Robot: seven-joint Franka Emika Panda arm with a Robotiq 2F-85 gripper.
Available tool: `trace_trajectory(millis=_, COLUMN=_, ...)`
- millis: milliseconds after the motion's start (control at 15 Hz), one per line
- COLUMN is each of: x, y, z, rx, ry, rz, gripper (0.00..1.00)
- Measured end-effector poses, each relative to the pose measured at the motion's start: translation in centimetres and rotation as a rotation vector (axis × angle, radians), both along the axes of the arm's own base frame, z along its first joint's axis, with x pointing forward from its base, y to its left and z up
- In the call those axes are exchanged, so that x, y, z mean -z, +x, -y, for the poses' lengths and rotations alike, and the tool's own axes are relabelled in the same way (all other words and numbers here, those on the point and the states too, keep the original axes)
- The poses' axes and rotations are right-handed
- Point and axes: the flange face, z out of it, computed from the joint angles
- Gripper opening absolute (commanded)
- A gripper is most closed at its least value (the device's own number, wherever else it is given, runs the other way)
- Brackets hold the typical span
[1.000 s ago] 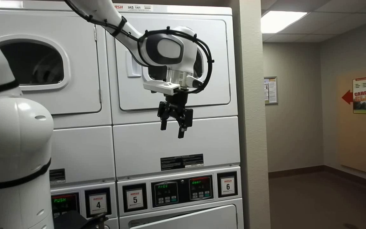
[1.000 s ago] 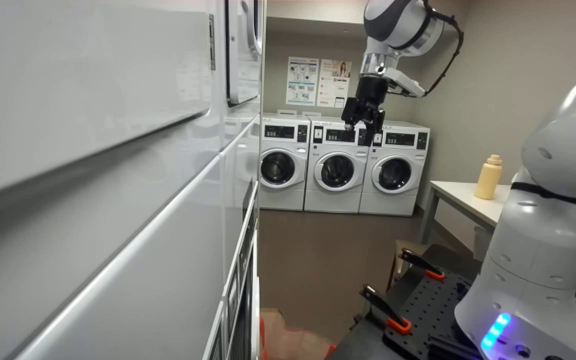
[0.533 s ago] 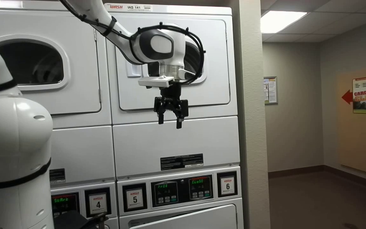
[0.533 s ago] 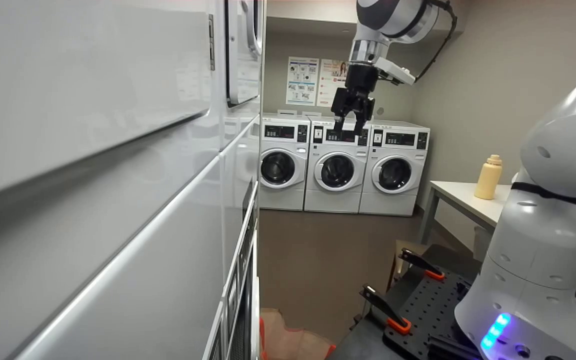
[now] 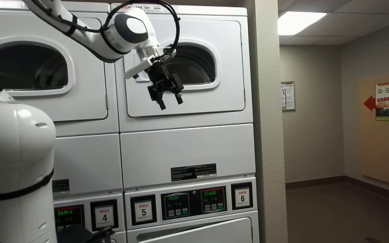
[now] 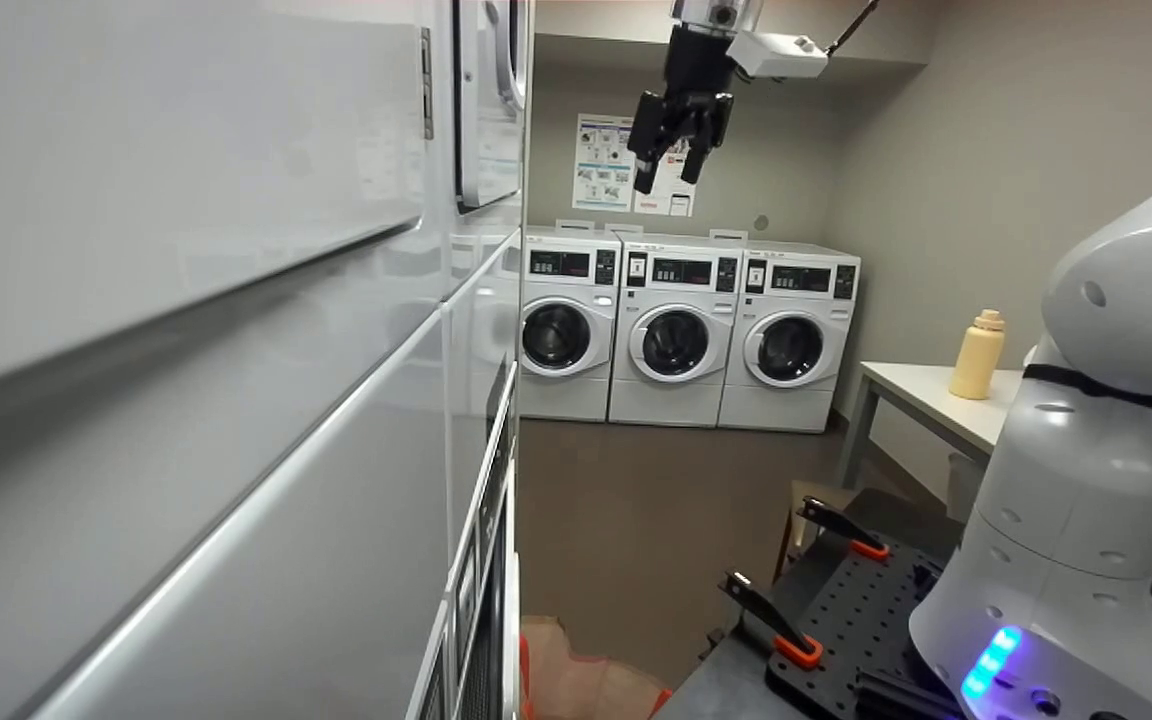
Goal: Open the door of the washing machine on the top right
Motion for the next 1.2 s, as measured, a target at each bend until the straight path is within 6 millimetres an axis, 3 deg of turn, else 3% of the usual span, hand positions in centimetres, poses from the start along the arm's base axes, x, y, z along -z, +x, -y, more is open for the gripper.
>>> trace_trajectory(millis=333, x=-2.9, y=-3.7, z=-4.4, rx=-0.015, ry=-0.082, rz=0.119, gripper=1.00)
trace_trajectory(millis=600, x=-3.5, y=-6.5, z=-8.3, rx=-0.100, ry=-0.048, rz=0.133, gripper=1.00)
trace_trajectory(millis=1200, x=-3.5, y=-6.7, z=-8.4, rx=-0.106, ry=-0.044, rz=0.136, gripper=1.00)
